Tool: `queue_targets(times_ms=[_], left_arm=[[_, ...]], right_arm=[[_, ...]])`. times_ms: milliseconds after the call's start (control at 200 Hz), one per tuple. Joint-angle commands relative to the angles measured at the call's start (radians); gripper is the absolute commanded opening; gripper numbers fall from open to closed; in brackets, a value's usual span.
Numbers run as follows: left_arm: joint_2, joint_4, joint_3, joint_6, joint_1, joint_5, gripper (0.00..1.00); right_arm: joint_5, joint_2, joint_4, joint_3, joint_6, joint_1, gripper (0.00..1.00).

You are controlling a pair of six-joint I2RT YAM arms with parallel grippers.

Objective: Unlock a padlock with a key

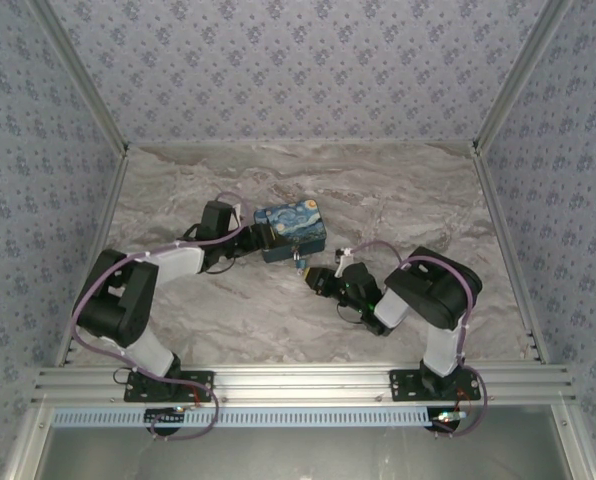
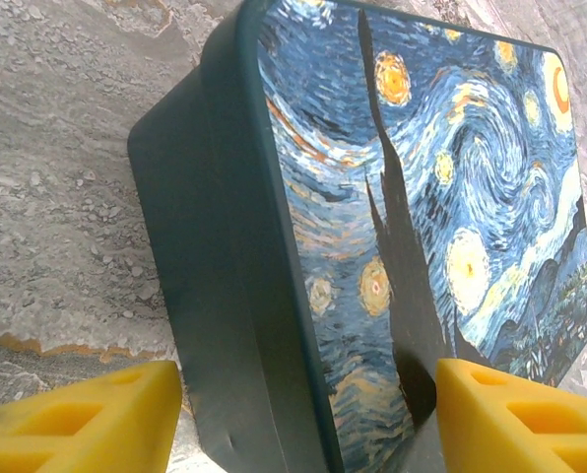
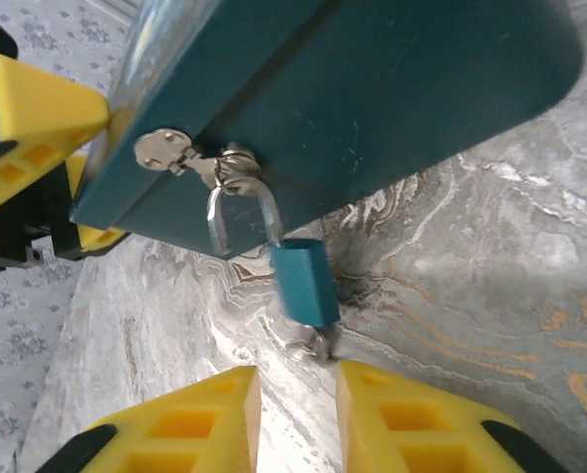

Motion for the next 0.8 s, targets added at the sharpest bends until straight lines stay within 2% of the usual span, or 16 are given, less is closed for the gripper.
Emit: queue_targets(times_ms=[0,215,425,540,695,794], left_arm=[[-0.003,-0.130,-0.039,0.015,0.002,-0.068,0.68],[-0.030,-0.124,-0.049,0.006,-0.006,-0.061,0.68],[-0.045,-0.124,-0.052,-0.014,-0.030,-0.063,0.68],[-0.046,-0.125,-0.052,-0.028,-0.042,-0.069,0.67],[-0.046,-0.122,-0.052,-0.035,-0.058,-0.078,0.67],[-0.043,-0.121,-0.051,-0.038,-0.064,-0.081,0.67]], right_arm=[[0.031,-0.011,-0.107,-0.040,-0.006,-0.011,0.37],[0.002,-0.149,-0.178,-0.087,-0.104,-0.043,0.59],[-0.220,-0.307,-0.269,-0.024,-0.193,-0.105,0.83],[-0.306,-0.343,-0.328,0.020,-0.198,-0.135,0.89],[-0.309,-0.336,-0.397,0.053,-0.181,-0.153,0.98],[-0.321,-0.290,-0.372,0.071,-0.161,-0.152,0.99]])
